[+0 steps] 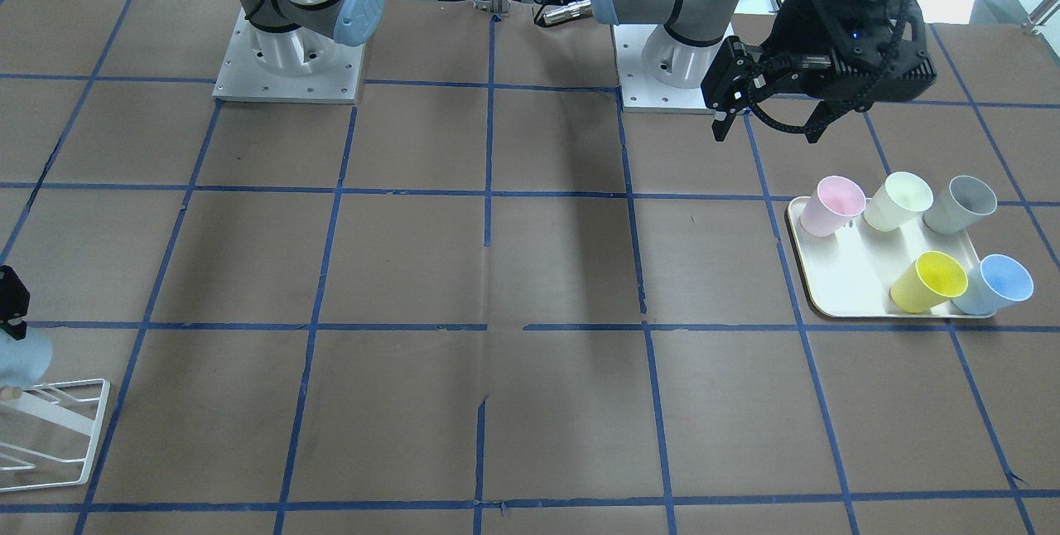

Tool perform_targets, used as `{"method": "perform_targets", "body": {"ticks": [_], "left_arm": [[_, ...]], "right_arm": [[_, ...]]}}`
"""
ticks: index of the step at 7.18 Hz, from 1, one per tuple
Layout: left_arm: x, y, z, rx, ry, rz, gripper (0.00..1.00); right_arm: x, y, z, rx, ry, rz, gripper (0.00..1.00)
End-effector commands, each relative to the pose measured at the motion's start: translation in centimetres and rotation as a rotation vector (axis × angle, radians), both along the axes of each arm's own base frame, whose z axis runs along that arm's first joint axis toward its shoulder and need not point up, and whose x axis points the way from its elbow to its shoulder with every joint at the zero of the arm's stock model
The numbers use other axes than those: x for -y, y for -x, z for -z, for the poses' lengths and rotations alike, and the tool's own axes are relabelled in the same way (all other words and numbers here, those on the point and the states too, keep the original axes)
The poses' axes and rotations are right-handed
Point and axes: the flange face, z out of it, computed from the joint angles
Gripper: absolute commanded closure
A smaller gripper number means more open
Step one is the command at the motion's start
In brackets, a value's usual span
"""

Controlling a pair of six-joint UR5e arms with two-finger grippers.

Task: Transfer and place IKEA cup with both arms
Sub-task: 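Close the right gripper on the light blue cup's base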

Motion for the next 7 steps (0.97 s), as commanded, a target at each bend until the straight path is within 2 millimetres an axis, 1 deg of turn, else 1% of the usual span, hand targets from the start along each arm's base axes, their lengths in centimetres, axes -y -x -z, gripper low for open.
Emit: {"method": "perform_targets", "body": {"ticks": [1,2,3,4,5,6,7], "left_arm": [[0.0,0.0,0.0,0.000,0.000,0.000,0.00],[0.0,-0.1,-0.1,-0.001,0.001,-0.002,0.00],[0.0,-0.2,0.0,-0.002,0.000,-0.003,0.00],[0.0,-0.2,-0.1,-0.001,0.001,-0.003,0.00],[0.0,-0.2,-0.1,-0.001,0.001,-0.002,0.00],[0.0,-0.2,-0.1,-0.001,0.001,-0.002,0.00],[0.0,-0.2,-0.1,-0.001,0.001,-0.002,0.00]], "right_arm": [[-1.3,-0.7,-3.2,-0.006,0.000,0.002,1.00],[-1.9,-0.8,-4.4,-0.022,-0.004,0.005,1.00],[-2.7,-0.9,-6.2,-0.059,0.009,0.007,1.00],[-3.4,-1.3,-7.4,-0.059,0.008,0.003,1.00],[-4.2,-1.9,-9.3,-0.068,0.026,0.001,1.00],[-5.5,-3.2,-10.5,-0.037,-0.004,-0.002,1.00],[-6.0,-5.0,-10.5,0.040,-0.027,0.011,1.00]]}}
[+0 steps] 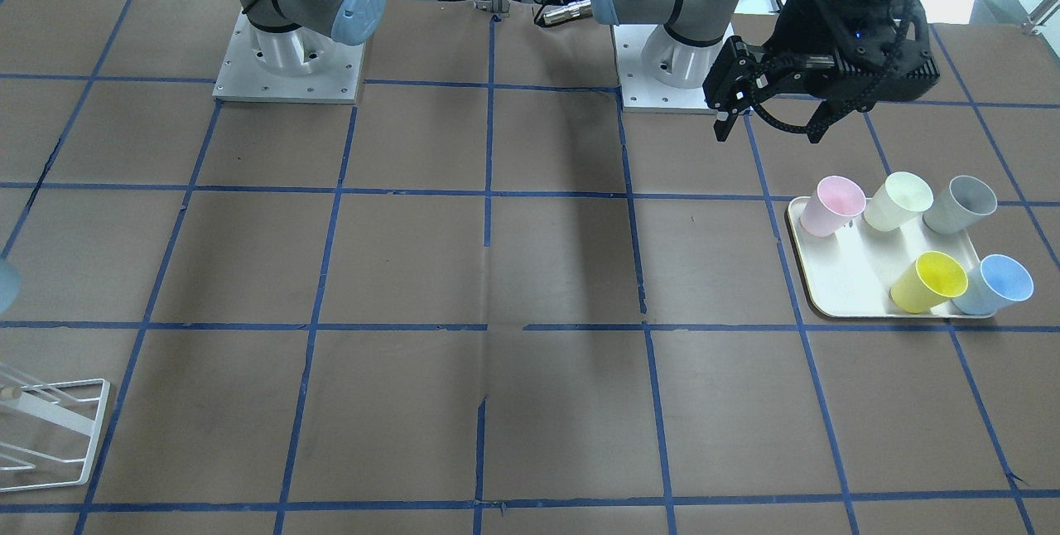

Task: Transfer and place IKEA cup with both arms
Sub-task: 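Lift the cup toward the left gripper while the left arm reaches in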

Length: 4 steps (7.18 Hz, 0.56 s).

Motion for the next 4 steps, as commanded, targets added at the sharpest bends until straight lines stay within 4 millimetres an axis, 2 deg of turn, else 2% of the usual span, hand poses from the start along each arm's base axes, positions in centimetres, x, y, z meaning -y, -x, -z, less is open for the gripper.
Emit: {"method": "perform_targets", "body": {"ticks": [1,2,4], "left_arm": [[0.0,0.0,0.0,0.000,0.000,0.000,0.00],[0.0,-0.1,0.0,0.000,0.000,-0.001,0.00],[-0.1,0.0,0.0,-0.004,-0.003,0.007,0.00]], "right_arm": [[-0.9,-4.5,-0.6,0.129,-0.041,0.044,1.00],[-0.6,-7.9,-0.6,0.152,-0.048,0.101,1.00],[-0.1,-15.9,-0.3,0.189,-0.063,0.234,1.00]]}}
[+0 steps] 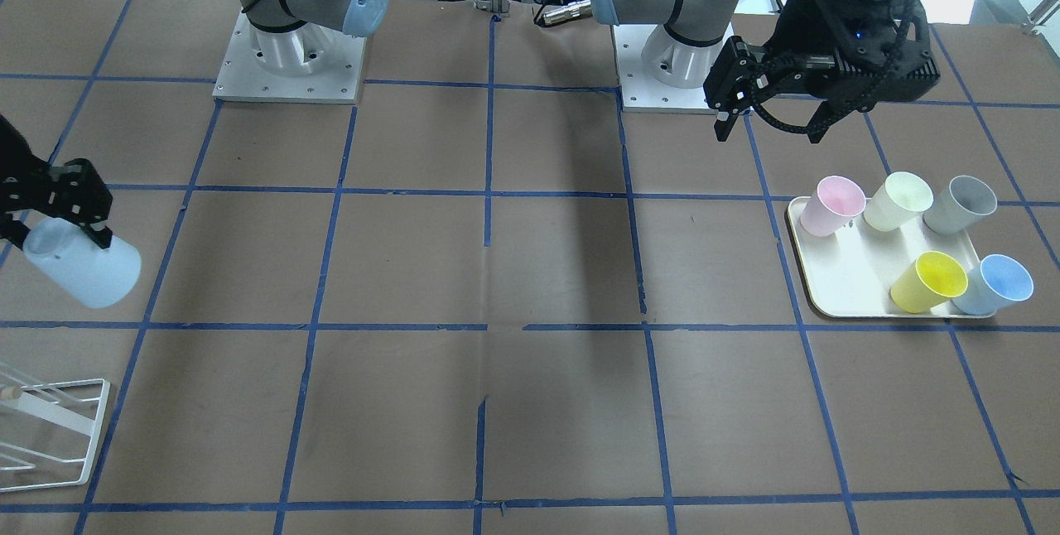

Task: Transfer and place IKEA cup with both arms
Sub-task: 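Lift the cup toward the left gripper while the left arm reaches in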

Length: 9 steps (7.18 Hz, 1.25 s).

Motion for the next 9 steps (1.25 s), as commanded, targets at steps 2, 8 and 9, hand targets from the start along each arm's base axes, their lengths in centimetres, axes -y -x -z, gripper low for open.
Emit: {"method": "perform_targets", "body": {"ticks": [2,8,9], "left_arm": [[-0.4,-0.6,1.1,-0.159,-0.055,-0.030,0.00],[-1.9,-9.9,12.2,-1.052,-0.110,-0.334,0.00],[-2.3,-6.2,13.0,-1.186,-0.113,-0.334,0.00]], "right_arm": [[-1.3,-13.6,-0.8,0.048,-0.014,0.162,1.00],[-6.0,-25.7,-6.9,0.857,-0.228,0.286,1.00],[-5.6,-25.6,-7.3,0.963,-0.257,0.284,1.00]]}}
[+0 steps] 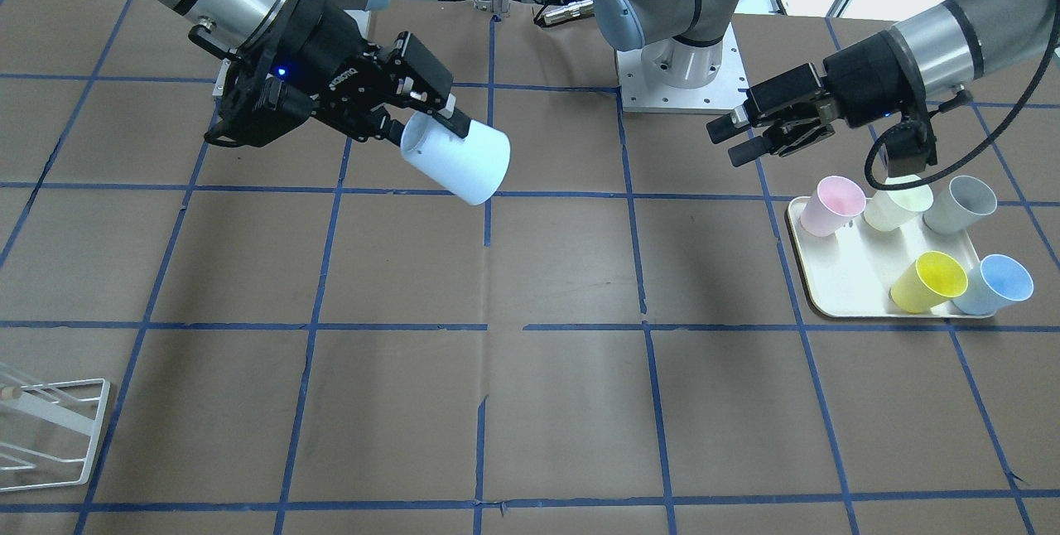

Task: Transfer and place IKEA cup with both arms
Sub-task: 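Lift the cup toward the left gripper while the left arm reaches in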

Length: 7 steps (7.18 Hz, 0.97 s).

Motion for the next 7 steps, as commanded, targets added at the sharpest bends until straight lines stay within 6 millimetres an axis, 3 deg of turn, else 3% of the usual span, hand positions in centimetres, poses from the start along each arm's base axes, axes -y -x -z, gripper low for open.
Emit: {"method": "perform_targets", "body": {"ticks": [1,2,3,5,7], "left_arm": [[-0.5,5.7,2.1,-0.189,0.000,0.002,0.00],[-0.5,8.4,1.3,-0.258,0.015,0.011,0.00],[-0.7,10.7,1.2,-0.288,0.022,0.042,0.00],[-0.4,12.5,0.6,-0.372,0.058,0.031,0.00],[-0.7,14.2,0.2,-0.384,0.061,0.062,0.00]], "right_arm": [[0.6,0.5,-1.2,0.301,-0.068,0.028,1.00],[0.8,1.7,-0.1,0.475,-0.113,0.057,1.00],[0.4,2.1,2.2,0.579,-0.141,0.069,1.00],[0.3,1.9,4.2,0.728,-0.175,0.078,1.00],[0.9,1.8,5.2,0.746,-0.198,0.087,1.00]]}}
